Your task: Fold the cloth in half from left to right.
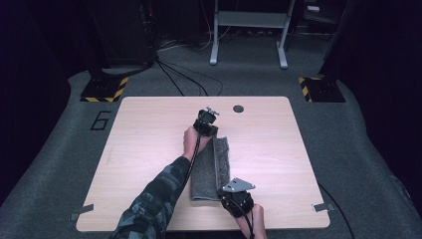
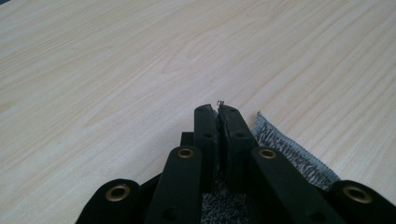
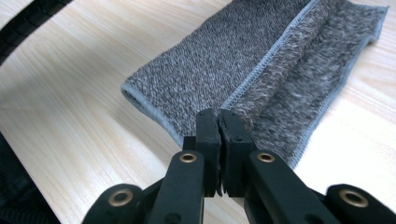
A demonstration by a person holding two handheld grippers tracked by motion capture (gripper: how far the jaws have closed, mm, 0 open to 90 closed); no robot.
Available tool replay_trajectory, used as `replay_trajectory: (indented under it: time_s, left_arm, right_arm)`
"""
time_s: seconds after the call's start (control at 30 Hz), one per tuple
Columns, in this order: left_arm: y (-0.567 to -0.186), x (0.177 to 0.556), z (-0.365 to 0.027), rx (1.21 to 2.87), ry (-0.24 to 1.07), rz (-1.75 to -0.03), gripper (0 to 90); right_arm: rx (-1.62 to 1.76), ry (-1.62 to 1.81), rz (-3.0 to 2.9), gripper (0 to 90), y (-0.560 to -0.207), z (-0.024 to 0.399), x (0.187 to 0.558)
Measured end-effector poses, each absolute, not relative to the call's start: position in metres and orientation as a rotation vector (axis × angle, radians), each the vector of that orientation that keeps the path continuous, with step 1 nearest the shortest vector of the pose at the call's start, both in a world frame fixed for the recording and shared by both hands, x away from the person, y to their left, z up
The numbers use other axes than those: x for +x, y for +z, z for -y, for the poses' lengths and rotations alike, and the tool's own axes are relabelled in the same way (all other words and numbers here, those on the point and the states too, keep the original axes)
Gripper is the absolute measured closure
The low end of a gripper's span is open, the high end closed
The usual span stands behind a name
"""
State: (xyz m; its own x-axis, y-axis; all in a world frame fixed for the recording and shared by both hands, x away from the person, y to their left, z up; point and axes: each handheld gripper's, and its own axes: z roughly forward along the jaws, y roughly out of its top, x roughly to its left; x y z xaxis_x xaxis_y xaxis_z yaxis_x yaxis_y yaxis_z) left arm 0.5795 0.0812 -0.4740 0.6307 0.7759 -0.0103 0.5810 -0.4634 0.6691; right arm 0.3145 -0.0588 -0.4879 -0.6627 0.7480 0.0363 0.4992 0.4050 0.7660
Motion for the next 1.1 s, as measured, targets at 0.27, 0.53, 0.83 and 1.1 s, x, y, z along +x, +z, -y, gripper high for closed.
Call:
replay_trajectory:
  time_s: [0.27,0.53,0.83,1.1]
  left_arm:
    - [-0.476,0.582,-0.079,2.185,0.388,-1.101,44.9]
    - [-0.462,0.579,-0.094,2.141,0.379,-1.104,18.6]
    - [-0.457,0.545,-0.132,2.169,0.351,-1.075,15.9]
    - [-0.475,0.491,-0.155,2.230,0.333,-1.027,15.8]
  right_arm:
    - [1.132,1.055,-2.369,72.0,-0.493,0.064,0.314]
    - [1.243,1.004,-2.344,47.4,-0.489,0.086,0.313]
    - [1.221,1.018,-2.320,27.8,-0.490,0.097,0.341]
    - [1.240,0.956,-2.347,21.6,-0.505,0.090,0.362]
